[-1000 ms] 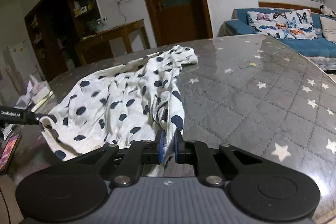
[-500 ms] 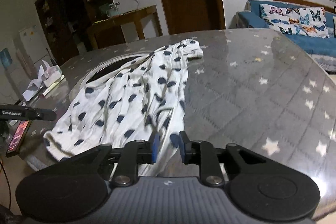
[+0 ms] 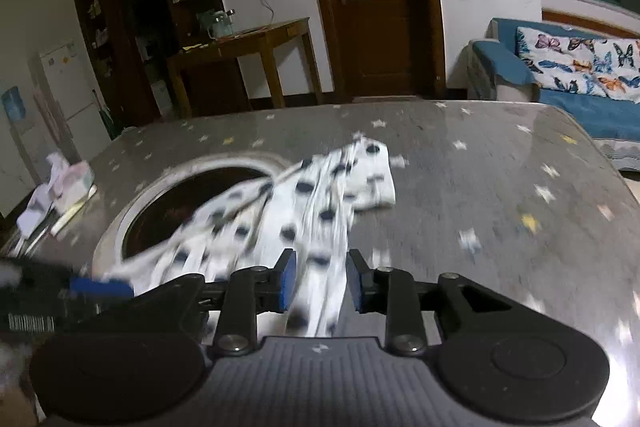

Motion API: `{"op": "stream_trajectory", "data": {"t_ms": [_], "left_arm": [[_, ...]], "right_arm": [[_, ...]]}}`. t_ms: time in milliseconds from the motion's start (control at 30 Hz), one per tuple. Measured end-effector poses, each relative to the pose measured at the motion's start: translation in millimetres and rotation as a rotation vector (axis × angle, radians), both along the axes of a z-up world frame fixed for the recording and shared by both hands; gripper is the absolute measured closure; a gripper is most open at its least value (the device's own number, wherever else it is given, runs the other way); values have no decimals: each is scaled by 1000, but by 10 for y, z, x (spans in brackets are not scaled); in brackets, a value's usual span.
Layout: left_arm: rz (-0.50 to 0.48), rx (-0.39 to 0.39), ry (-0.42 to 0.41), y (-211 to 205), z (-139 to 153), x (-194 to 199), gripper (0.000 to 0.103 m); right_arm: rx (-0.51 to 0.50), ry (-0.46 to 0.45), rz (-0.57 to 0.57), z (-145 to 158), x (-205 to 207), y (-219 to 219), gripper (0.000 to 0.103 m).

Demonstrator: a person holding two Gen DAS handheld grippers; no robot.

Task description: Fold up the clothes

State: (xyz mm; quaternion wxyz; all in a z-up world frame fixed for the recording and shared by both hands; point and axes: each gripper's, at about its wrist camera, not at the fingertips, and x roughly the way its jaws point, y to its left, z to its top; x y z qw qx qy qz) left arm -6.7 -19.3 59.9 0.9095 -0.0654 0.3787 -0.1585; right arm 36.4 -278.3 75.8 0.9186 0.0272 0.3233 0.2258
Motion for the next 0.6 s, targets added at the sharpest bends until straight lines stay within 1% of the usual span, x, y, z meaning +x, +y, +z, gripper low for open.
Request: {"op": "stream_trajectory", "data": {"t_ms": [100,200,333,500,600], "left_arm": [[12,-22,8,3,-36,166,73],[25,-15,20,-6,-78,322,73],[40,-7,23,-8,-108,485,73],[91,-8,16,86,-101,602,73],[128,-5,14,162,-113,649,73]], "right_arm": [[9,32,0,-8,482,87,75],[-5,50,7,-34,886,194,75],[-2,79,23,-141,1340,407,75],[-34,117,19,-336,1698,628,75],[-32,142,10,-430,1792,640,77]]}}
